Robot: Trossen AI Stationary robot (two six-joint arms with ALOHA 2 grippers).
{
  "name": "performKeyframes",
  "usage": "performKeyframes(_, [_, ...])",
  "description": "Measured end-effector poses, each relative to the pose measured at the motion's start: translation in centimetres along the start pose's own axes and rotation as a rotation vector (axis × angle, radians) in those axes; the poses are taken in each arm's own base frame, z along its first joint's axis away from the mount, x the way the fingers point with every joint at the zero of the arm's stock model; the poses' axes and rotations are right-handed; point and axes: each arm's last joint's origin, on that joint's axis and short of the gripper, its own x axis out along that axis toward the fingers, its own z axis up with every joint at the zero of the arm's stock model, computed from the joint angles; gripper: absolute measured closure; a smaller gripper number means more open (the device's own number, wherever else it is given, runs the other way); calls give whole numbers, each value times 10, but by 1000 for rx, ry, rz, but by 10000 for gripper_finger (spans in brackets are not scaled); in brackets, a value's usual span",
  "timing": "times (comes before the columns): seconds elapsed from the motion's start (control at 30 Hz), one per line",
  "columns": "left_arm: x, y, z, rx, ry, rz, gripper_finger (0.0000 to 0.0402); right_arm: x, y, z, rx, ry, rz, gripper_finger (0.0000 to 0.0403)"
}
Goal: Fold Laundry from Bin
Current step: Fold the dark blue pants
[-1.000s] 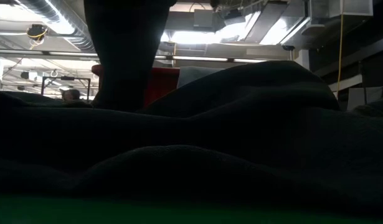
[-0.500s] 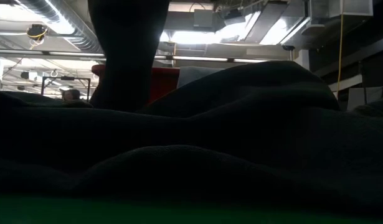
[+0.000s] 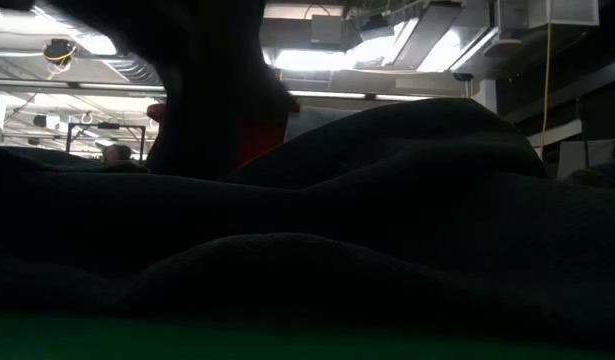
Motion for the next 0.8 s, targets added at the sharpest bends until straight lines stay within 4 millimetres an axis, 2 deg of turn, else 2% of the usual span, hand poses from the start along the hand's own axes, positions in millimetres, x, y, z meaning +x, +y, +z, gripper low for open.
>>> performKeyframes(0.13, [19, 12, -14, 1, 52, 122, 253, 0, 3, 2, 47, -30, 105, 398])
performKeyframes(0.23, [22, 25, -24, 9, 131, 199, 253, -3, 4, 5, 53, -45, 183, 398])
performKeyframes(0.4, [11, 49, -40, 3, 262, 353, 253, -14, 2, 16, 50, -44, 215, 398])
performKeyframes(0.5, [2, 63, -48, -2, 349, 438, 253, -22, 1, 18, 32, 14, 206, 398])
performKeyframes(0.63, [-3, 69, -53, -18, 454, 471, 253, -26, 1, 6, -23, 178, 181, 398])
performKeyframes(0.8, [-4, 68, -55, -48, 532, 442, 253, -25, 4, -22, -106, 408, 169, 398])
